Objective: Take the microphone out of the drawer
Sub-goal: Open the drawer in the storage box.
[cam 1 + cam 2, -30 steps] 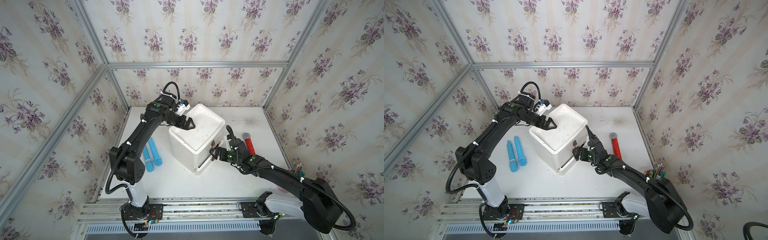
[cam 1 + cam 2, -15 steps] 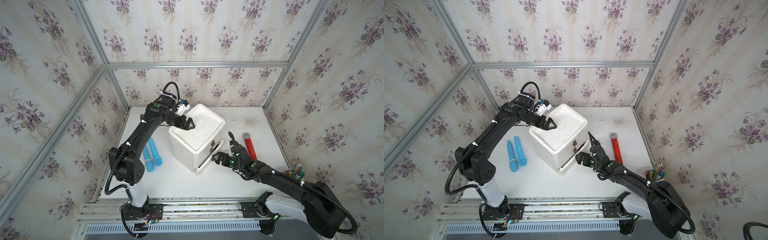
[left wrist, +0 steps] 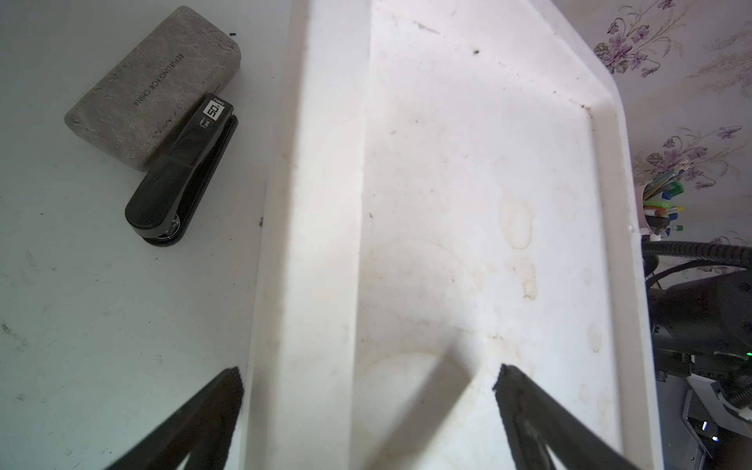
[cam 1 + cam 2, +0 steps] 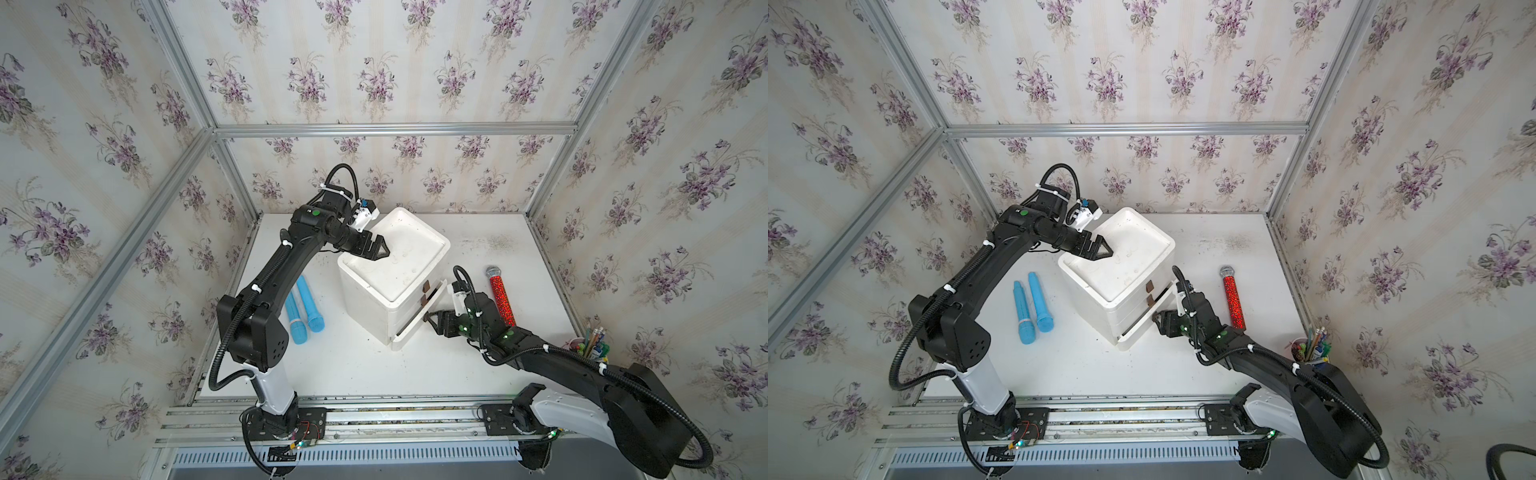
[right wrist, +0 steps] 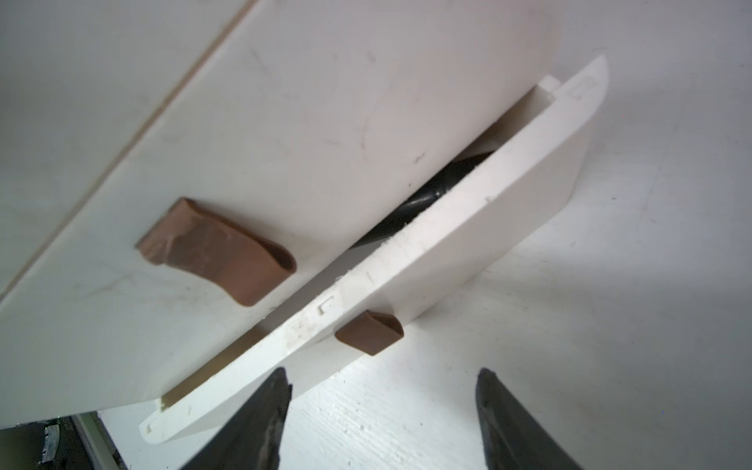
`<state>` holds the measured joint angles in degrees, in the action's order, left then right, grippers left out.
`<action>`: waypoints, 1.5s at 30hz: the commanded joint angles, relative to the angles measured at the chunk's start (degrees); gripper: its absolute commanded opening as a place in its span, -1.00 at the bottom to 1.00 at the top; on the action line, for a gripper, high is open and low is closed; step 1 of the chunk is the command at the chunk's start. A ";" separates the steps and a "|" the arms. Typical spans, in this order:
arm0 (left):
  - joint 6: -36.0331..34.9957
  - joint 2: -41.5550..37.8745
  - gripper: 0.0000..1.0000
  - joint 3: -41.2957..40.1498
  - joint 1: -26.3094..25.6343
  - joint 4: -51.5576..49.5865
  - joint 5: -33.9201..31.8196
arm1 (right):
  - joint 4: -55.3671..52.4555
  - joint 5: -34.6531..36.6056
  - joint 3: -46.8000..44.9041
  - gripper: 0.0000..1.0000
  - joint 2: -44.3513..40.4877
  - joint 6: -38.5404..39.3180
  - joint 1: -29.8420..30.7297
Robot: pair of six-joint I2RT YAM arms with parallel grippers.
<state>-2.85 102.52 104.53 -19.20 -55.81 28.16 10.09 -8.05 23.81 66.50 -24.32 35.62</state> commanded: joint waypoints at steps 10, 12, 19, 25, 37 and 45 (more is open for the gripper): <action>-0.32 -0.88 0.99 -0.82 0.53 -1.36 0.19 | 13.84 -4.68 -3.86 0.05 4.46 7.06 0.11; -0.36 -0.92 0.99 -0.90 0.57 -1.39 0.22 | 14.86 -5.50 -3.86 0.05 4.97 7.59 0.07; -0.40 -1.35 0.99 -1.19 0.64 -1.32 0.31 | 16.16 -5.70 -3.53 0.10 8.38 8.75 0.11; -0.31 -1.35 0.99 -1.44 0.60 -1.28 0.58 | 19.35 -5.88 -4.45 0.07 10.87 8.69 0.07; -0.34 -1.19 0.99 -1.52 0.65 -1.15 0.75 | 20.62 -6.66 -2.46 -0.59 15.00 10.25 0.07; -0.31 -1.20 0.99 -1.42 0.57 -1.05 0.96 | 20.14 -5.20 -4.23 -0.95 13.32 8.87 0.08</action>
<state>-2.85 101.34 103.13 -18.61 -56.10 28.21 29.63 -14.33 20.05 80.62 -15.03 35.66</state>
